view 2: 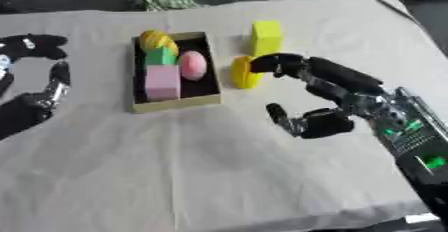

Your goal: Pick up objects on the table and place them in the box.

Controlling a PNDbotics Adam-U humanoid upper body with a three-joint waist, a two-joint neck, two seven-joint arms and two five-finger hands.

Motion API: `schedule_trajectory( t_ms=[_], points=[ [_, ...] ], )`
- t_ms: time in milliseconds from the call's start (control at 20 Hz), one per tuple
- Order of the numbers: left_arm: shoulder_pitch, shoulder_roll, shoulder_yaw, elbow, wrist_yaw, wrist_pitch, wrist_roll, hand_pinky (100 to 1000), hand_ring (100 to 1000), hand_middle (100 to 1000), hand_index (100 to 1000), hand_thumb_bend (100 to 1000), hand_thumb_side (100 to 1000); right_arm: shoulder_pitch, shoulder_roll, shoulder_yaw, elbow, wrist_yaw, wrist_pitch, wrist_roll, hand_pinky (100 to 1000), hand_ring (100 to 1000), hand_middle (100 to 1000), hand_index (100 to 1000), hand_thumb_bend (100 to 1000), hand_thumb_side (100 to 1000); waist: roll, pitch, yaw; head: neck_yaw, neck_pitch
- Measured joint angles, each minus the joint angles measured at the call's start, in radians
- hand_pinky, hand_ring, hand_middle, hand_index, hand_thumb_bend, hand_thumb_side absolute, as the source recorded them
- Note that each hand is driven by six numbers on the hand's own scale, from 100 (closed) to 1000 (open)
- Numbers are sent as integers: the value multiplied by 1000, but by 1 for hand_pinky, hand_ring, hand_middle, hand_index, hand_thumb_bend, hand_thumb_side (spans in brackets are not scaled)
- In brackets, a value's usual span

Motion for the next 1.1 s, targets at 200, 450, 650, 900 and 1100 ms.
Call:
schedule_trajectory(
  t_ms=[200,450,650,900,1100],
  points=[
    [76,-48,13,-4,59,-26,28,810,712,625,839,100,722,-59,-1,22,88,45,-17,3,840,922,963,955,100,198,5,-8,9,-6,1],
    [87,-60,28,-4,138,-38,38,810,712,625,839,100,722,-77,4,37,153,78,-47,-8,840,922,963,955,100,198,6,-10,11,-10,2],
    [93,-78,42,-4,203,-39,36,808,707,618,840,100,742,-116,21,38,202,108,-37,3,838,918,959,957,100,200,23,-10,40,-24,5],
    [95,-101,50,-4,280,-35,16,810,709,619,843,100,760,-170,56,40,314,167,-3,-15,837,918,958,958,100,198,27,-10,50,-38,6],
    [96,-105,57,-4,342,-28,-4,811,709,620,844,100,767,-203,69,19,391,197,9,-70,839,921,964,967,100,198,30,-10,59,-48,6]
  ],
)
